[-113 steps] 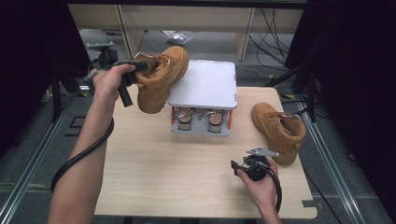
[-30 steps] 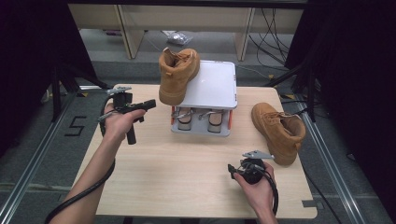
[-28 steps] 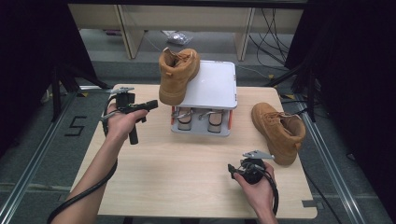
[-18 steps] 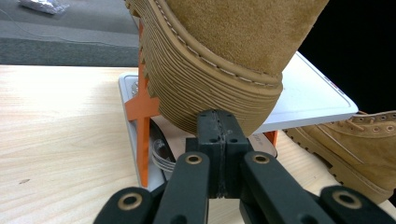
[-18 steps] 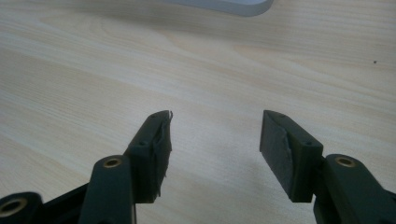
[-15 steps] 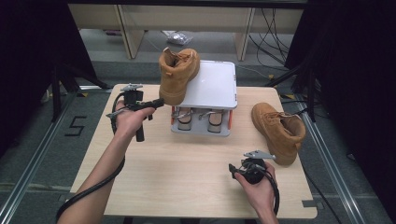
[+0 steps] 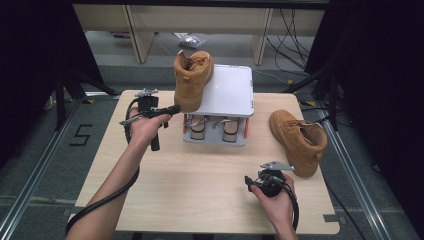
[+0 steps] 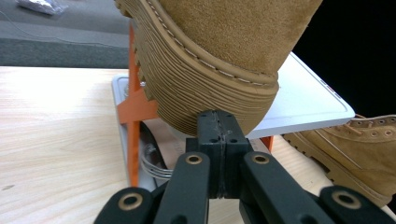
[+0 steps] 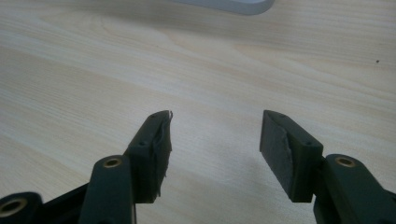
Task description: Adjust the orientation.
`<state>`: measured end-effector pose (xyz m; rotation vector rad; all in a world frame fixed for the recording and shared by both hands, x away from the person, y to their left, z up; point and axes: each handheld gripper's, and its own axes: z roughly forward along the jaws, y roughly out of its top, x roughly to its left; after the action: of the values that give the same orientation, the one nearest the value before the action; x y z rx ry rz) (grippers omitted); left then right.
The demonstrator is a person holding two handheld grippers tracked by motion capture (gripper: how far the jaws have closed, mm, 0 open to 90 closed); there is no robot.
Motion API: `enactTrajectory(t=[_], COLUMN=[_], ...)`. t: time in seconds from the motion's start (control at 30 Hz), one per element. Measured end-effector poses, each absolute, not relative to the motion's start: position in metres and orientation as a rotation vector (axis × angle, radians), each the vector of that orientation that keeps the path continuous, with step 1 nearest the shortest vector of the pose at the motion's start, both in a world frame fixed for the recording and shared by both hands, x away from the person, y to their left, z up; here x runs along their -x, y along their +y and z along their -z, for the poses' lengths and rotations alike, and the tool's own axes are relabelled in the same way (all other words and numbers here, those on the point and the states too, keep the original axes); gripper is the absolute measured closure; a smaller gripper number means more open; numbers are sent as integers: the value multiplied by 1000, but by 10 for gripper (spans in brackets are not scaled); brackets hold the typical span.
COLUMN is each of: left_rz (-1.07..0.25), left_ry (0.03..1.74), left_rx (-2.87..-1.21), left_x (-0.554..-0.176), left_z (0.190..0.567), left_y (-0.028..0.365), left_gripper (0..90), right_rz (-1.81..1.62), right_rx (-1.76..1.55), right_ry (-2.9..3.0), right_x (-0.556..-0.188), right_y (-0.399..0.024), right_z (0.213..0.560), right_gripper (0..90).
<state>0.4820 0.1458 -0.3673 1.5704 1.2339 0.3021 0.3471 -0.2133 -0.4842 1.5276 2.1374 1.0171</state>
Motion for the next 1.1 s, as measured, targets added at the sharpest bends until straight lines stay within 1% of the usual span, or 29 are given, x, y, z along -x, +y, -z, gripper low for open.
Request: enactTrajectory(t=[0.3, 0.53, 0.63, 0.73, 0.93, 1.07, 1.1], left_rz=[-293, -293, -303, -344, -363, -390, -396], left_ry=[1231, 1223, 1215, 1188, 1123, 1108, 1103], left_rx=[-1587, -1589, -1588, -1586, -1557, -1539, -1540], left_x=[-487, -488, -486, -483, -463, -447, -445], left_z=[367, 369, 370, 369, 369, 380, 384], left_y=[135, 135, 135, 137, 150, 165, 168], left_gripper=[897, 897, 896, 889, 825, 769, 743], right_rz=[-998, -1021, -1012, -1013, -1023, -1013, -1031], right_rx=[-1542, -1537, -1542, -1541, -1560, -1564, -1559], right_ry=[2131, 2128, 2128, 2121, 2106, 2090, 2092], right_x=[-347, -347, -346, -346, -347, -349, -350], right_y=[-215, -217, -217, -217, -222, -228, -230], right_z=[482, 482, 481, 480, 478, 477, 477], right_gripper=[441, 440, 440, 439, 440, 441, 441])
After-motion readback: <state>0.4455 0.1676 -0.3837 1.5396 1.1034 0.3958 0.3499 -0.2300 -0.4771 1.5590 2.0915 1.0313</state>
